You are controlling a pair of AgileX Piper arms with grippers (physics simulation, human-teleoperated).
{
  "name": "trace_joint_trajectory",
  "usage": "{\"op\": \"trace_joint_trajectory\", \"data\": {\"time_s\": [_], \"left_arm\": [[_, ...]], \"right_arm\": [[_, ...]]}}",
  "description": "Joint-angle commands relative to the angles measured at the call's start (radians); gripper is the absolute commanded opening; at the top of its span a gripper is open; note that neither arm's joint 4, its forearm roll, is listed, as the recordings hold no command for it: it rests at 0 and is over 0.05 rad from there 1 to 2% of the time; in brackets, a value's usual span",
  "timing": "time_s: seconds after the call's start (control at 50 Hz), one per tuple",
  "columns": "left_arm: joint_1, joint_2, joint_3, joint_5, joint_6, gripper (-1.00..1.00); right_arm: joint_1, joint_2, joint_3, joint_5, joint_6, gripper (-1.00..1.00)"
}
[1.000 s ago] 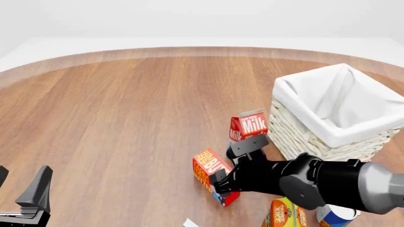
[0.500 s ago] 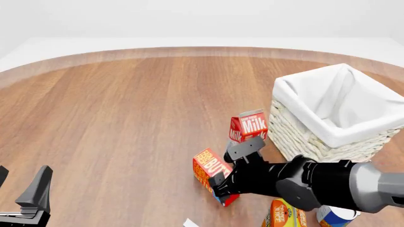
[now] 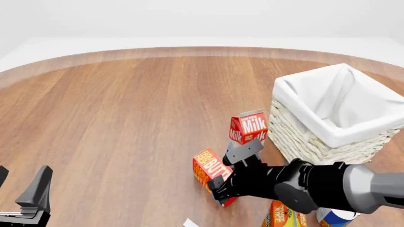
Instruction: Pick up the cream cheese box and the butter, and put them in the basket.
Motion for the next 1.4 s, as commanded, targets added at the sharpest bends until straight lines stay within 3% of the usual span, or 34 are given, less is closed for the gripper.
{"op": "trace_joint_trajectory", "data": {"time_s": [0.02, 0.06, 0.08, 0.42, 1.06, 1.18, 1.4], "left_arm": [[0.000, 0.000, 0.000, 0.000, 0.000, 1.00], [0.000, 0.000, 0.000, 0.000, 0.000, 1.00], [0.000, 0.000, 0.000, 0.000, 0.000, 1.00], [0.000, 0.000, 0.000, 0.000, 0.000, 1.00], [0.000, 0.000, 0.000, 0.000, 0.000, 1.00], [0.000, 0.000, 0.000, 0.000, 0.000, 1.00], [0.000, 0.000, 0.000, 0.000, 0.000, 1.00]], "right_arm": [[0.019, 0.016, 0.014, -0.013, 0.003, 1.00], [0.019, 0.010, 0.012, -0.008, -0.003, 1.00], [0.018, 0.000, 0.005, 0.003, -0.001, -1.00], [0.011, -0.022, -0.048, 0.057, -0.041, -1.00], [-0.034, -0.189, -0.211, 0.286, -0.188, -1.00], [-0.031, -0.234, -0.228, 0.320, -0.162, -1.00], [-0.037, -0.330, -0.292, 0.420, -0.200, -1.00]]}}
